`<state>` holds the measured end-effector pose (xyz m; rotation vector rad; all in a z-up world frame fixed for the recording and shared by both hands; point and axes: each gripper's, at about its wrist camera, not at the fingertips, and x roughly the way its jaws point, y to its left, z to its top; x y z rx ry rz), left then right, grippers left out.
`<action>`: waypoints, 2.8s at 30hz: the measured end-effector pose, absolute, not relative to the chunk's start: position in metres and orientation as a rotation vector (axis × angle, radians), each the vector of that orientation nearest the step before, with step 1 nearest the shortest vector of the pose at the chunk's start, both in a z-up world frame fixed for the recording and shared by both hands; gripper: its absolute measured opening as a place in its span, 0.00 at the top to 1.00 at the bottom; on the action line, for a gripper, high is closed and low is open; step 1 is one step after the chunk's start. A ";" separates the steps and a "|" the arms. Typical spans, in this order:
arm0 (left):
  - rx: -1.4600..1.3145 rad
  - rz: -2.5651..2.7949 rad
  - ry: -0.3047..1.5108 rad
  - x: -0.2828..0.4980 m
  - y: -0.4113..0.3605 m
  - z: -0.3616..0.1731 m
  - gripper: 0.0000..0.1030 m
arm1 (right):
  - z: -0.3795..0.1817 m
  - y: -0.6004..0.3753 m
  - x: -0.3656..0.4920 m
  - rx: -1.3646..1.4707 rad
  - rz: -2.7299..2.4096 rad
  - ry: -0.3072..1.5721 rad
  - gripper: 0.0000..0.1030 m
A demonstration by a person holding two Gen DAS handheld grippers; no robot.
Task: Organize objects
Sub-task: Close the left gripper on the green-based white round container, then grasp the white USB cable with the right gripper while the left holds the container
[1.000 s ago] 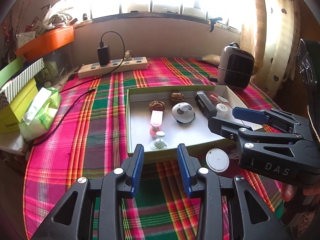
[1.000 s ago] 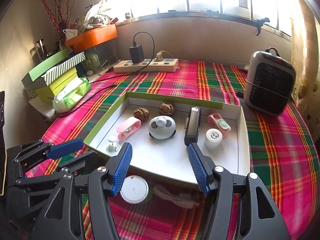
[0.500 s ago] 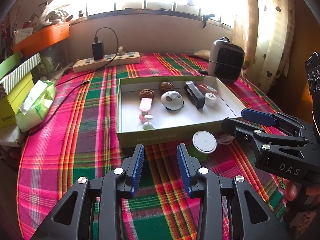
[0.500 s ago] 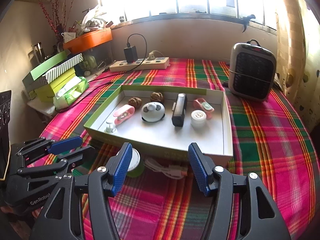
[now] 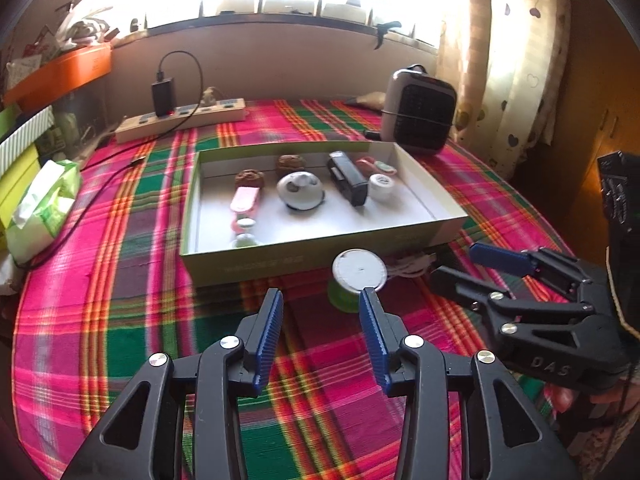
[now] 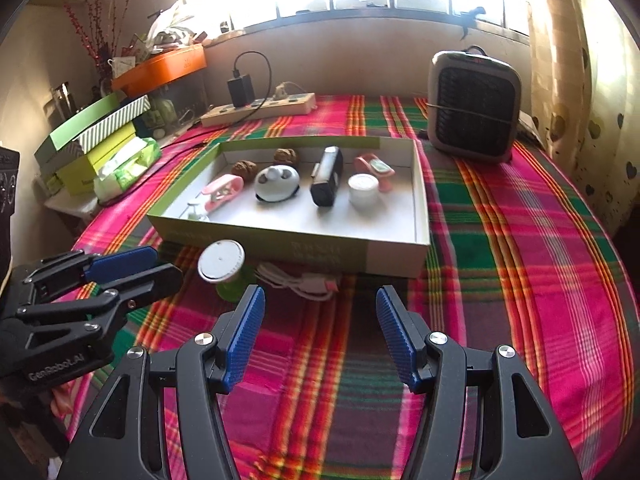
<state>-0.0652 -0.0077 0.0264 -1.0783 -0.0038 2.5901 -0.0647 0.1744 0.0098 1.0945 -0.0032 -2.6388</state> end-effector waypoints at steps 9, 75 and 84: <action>-1.094 2.553 0.033 -0.072 0.009 0.023 0.61 | 0.007 0.182 -0.062 1.119 -2.639 -0.017 0.42; -1.184 2.623 -0.016 -0.091 -0.020 0.002 0.68 | 0.000 0.148 -0.088 1.124 -2.449 0.184 0.42; -1.181 2.611 -0.044 -0.090 -0.024 0.002 0.68 | 0.001 0.141 -0.075 1.118 -2.359 0.184 0.42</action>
